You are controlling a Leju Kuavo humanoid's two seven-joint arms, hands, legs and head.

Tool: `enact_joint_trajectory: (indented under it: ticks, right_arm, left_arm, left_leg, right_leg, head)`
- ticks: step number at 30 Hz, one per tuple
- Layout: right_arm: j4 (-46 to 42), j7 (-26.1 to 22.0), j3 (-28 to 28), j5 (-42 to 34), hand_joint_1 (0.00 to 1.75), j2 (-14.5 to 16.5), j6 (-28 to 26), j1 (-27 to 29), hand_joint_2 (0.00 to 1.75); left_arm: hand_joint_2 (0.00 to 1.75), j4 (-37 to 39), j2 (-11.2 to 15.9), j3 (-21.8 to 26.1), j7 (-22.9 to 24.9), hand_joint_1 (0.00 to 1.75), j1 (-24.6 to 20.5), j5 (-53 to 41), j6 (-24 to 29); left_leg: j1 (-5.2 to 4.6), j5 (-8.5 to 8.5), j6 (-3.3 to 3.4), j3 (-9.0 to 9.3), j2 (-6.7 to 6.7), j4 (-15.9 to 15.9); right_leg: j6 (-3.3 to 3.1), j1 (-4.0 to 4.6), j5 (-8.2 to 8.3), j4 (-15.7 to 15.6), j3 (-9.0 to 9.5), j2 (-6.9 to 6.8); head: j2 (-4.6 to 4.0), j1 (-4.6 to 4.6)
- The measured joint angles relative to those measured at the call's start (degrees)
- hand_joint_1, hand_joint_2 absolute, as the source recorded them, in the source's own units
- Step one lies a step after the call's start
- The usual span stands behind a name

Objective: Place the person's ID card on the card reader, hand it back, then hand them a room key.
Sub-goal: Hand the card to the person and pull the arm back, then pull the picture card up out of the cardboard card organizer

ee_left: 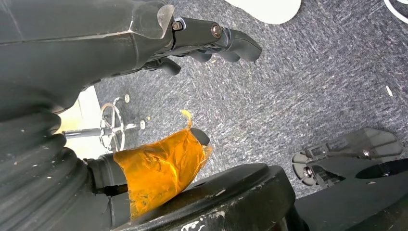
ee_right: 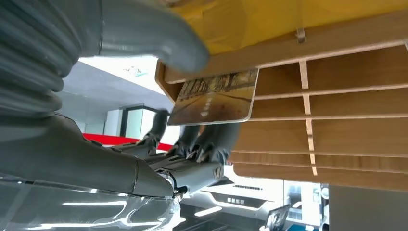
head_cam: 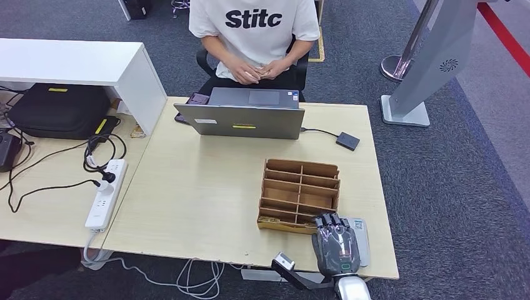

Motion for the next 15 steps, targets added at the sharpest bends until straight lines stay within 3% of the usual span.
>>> enact_joint_trajectory:
  ticks: [15]
  right_arm:
    - [0.1, -0.1, -0.4, 0.0, 1.62, 0.2, -0.2, -0.4, 1.75]
  left_arm:
    - [1.75, 0.0, 0.0, 0.1, 0.0, 0.00, 0.0, 0.0, 0.0]
  left_leg:
    - [0.00, 0.00, 0.00, 0.00, 0.00, 0.0]
  right_leg:
    - [0.00, 0.00, 0.00, 0.0, 0.00, 0.00]
  head:
    - [0.00, 0.00]
